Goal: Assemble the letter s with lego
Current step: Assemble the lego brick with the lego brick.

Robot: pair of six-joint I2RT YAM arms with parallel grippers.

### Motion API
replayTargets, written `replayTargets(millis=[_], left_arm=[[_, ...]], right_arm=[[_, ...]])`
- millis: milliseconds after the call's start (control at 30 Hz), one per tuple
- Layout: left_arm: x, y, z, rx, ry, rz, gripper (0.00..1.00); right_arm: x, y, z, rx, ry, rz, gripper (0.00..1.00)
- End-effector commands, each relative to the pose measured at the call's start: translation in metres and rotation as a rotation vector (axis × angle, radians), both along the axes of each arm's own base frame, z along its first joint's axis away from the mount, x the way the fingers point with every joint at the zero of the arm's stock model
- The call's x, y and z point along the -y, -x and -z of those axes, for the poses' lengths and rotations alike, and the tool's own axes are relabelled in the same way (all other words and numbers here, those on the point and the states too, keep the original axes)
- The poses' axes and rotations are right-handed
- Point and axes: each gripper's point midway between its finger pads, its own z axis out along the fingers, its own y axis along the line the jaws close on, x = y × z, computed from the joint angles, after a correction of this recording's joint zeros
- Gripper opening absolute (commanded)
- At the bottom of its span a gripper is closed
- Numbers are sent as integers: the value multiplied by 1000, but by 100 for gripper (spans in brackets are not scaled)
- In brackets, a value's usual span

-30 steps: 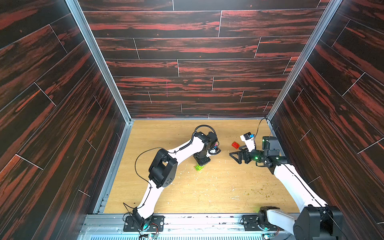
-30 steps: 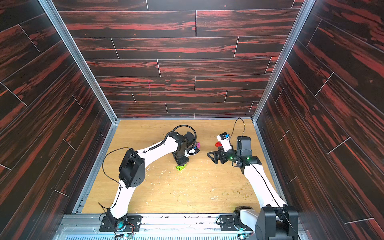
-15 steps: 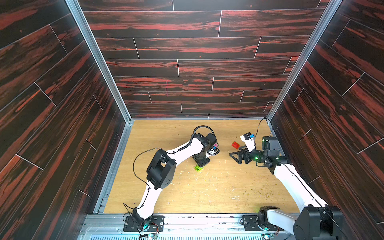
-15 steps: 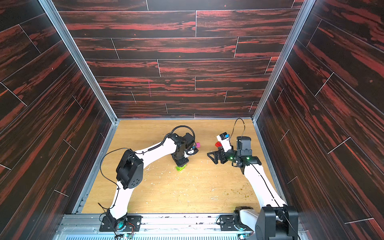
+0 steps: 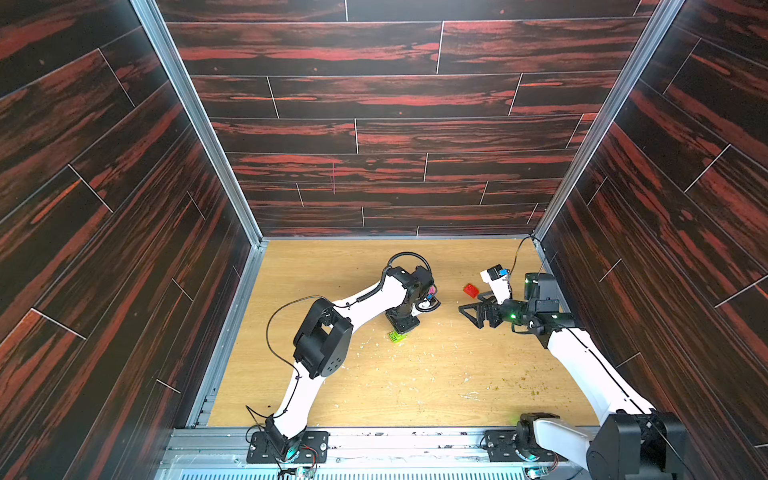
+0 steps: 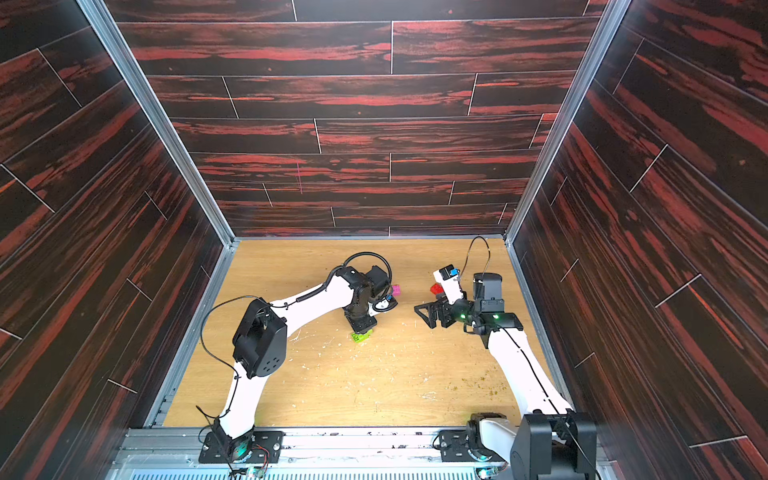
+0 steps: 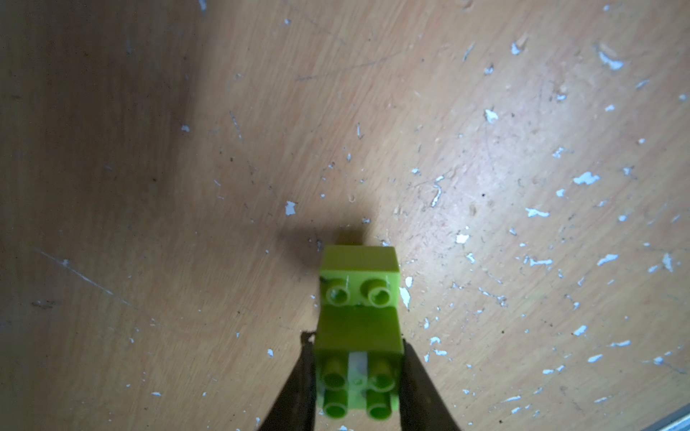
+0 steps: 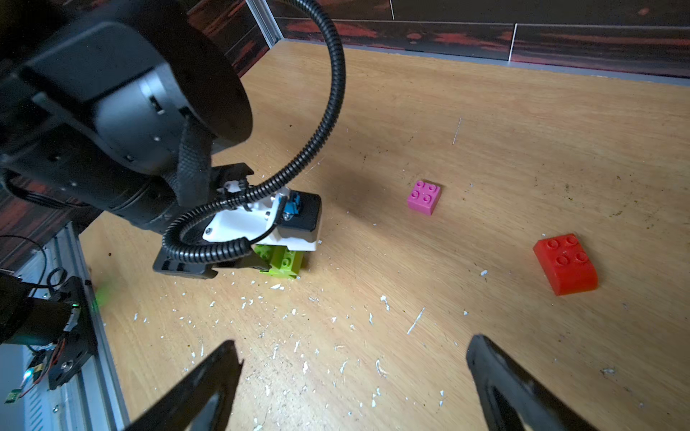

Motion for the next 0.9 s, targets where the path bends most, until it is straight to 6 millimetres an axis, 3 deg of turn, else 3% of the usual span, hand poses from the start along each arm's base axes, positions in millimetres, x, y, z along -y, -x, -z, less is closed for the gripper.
replayTargets(millis=[0,333,600,867], left_arm=[[-10,18,1,-78,-41,144,17],[-12,8,-8,-31,-55,302,24],[-10,6,-9,-16,-43,319,39],[-8,4,-20,28,-14,327,59]], right_arm=[[2,3,-7,17,2,0,98],[2,1,-10,23,-2,-4,99],[4,-3,-13,32,3,2,98],[6,-9,-22,55,9,2,98]])
